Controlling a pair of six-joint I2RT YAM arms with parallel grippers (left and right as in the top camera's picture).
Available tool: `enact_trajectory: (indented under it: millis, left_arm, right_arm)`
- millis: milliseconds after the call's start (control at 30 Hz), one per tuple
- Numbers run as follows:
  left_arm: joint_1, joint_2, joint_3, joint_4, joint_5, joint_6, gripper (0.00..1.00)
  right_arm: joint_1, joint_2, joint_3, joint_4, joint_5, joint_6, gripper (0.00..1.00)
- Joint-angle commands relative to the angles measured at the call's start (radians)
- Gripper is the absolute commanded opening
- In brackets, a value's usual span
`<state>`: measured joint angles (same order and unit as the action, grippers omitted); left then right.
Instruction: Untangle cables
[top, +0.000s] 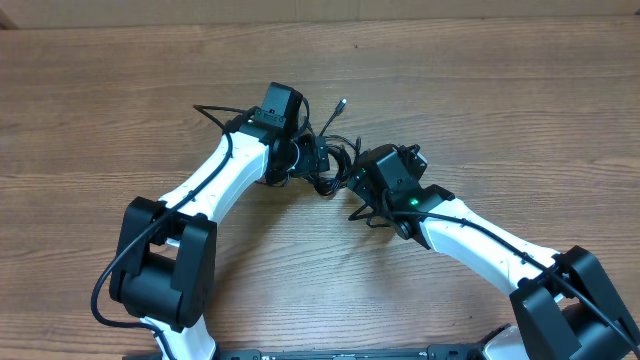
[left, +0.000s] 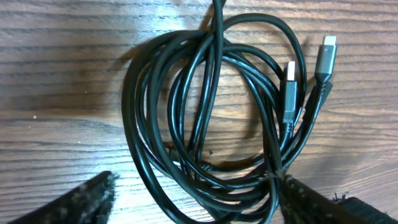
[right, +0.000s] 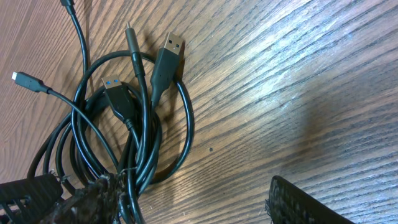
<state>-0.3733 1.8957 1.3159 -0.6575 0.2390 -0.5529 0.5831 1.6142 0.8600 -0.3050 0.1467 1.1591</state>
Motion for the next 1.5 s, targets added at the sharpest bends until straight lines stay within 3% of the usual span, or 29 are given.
enact_trajectory:
  millis: [0, 300, 400, 467, 567, 867, 1000, 1200, 1467]
  left_arm:
    - [-0.008, 0.040, 0.006, 0.012, -0.026, -0.030, 0.75]
    - [-0.010, 0.102, 0.006, 0.048, -0.029, -0.111, 0.68]
    - [-0.010, 0.122, 0.006, 0.058, -0.029, -0.140, 0.61]
    - [-0.011, 0.135, 0.006, 0.064, -0.029, -0.158, 0.46]
    - [-0.012, 0.145, 0.006, 0.068, -0.029, -0.166, 0.04]
    - [-0.013, 0.139, 0.017, 0.085, 0.000, -0.196, 0.04]
    - [-0.012, 0.130, 0.023, 0.082, 0.025, -0.322, 0.04]
    - [-0.012, 0.130, 0.023, 0.037, 0.131, -0.637, 0.04]
    - [-0.011, 0.130, 0.023, 0.026, 0.251, -0.665, 0.04]
  right_arm:
    - [-0.005, 0.010, -0.003, 0.009, 0.012, 0.004, 0.75]
    - [-0.005, 0.010, -0.003, 0.011, 0.010, 0.000, 0.78]
    - [-0.005, 0.010, -0.003, 0.013, 0.009, 0.000, 0.79]
    - [-0.005, 0.010, -0.003, 0.016, 0.008, 0.000, 0.78]
    - [-0.005, 0.010, -0.003, 0.016, 0.008, 0.000, 0.79]
    - [-0.005, 0.004, -0.002, 0.017, -0.044, -0.055, 0.79]
    - [-0.005, -0.026, -0.001, 0.018, -0.102, -0.144, 0.81]
    - [-0.002, -0.047, -0.002, 0.018, -0.238, -0.192, 0.82]
    - [0.006, -0.047, -0.006, 0.002, -0.178, -0.192, 0.81]
